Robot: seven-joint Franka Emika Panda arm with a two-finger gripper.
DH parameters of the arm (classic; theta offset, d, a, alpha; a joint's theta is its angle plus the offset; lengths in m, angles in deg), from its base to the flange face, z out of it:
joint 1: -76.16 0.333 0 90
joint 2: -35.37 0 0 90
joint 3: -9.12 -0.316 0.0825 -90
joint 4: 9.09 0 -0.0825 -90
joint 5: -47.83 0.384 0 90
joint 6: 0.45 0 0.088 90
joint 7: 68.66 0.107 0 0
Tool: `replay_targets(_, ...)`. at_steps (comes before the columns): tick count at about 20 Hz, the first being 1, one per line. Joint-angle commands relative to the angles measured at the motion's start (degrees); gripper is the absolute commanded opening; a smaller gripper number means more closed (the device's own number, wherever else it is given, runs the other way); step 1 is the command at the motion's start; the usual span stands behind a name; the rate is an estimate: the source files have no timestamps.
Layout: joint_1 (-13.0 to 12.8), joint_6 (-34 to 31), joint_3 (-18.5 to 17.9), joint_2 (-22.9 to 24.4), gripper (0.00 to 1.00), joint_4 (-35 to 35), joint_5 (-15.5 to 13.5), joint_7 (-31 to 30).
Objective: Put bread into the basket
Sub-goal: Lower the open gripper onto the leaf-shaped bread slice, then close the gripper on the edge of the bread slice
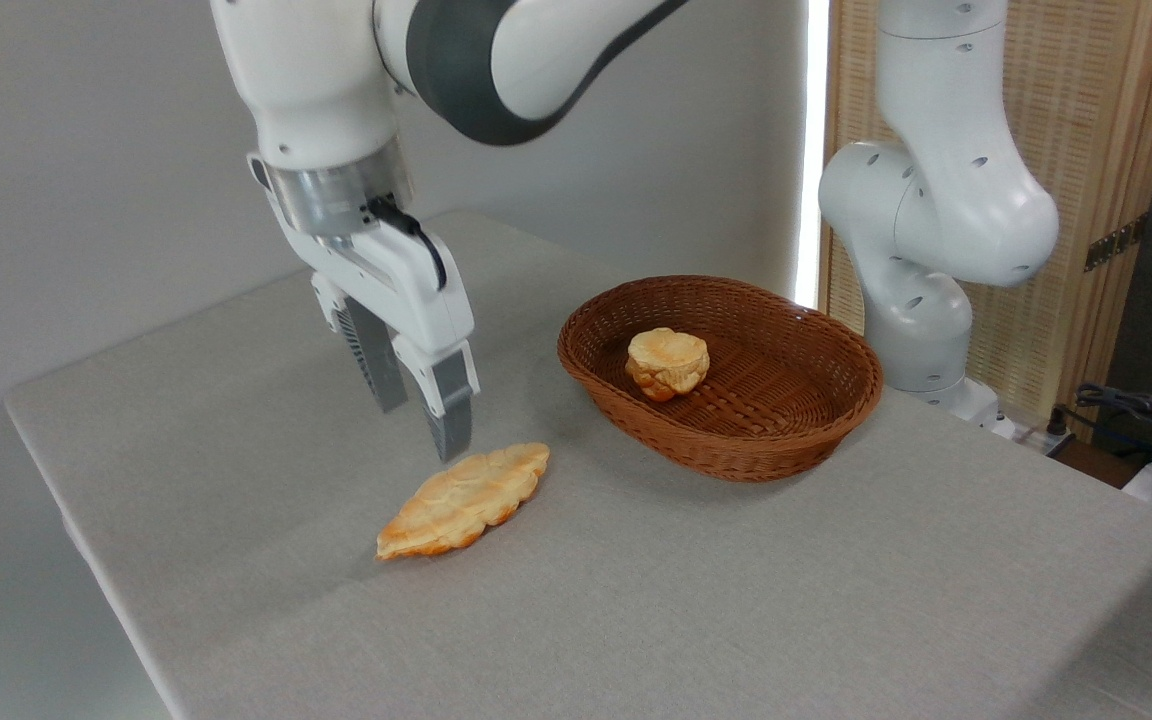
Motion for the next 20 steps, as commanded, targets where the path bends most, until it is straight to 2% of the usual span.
replay_targets(1, 0.4, 0.8, 0.1, 0.6, 1.0, -4.1, -0.7, 2.0)
replay_targets(4, 0.4, 2.5, 0.3, 0.0, 1.0, -6.3, -0.7, 2.0)
replay_targets(9, -1.2, 7.5, 0.4, -0.9, 1.0, -9.3, -0.8, 1.9)
replay_targets(20, -2.3, 9.4, 0.4, -3.4, 1.0, -9.5, -0.7, 2.0)
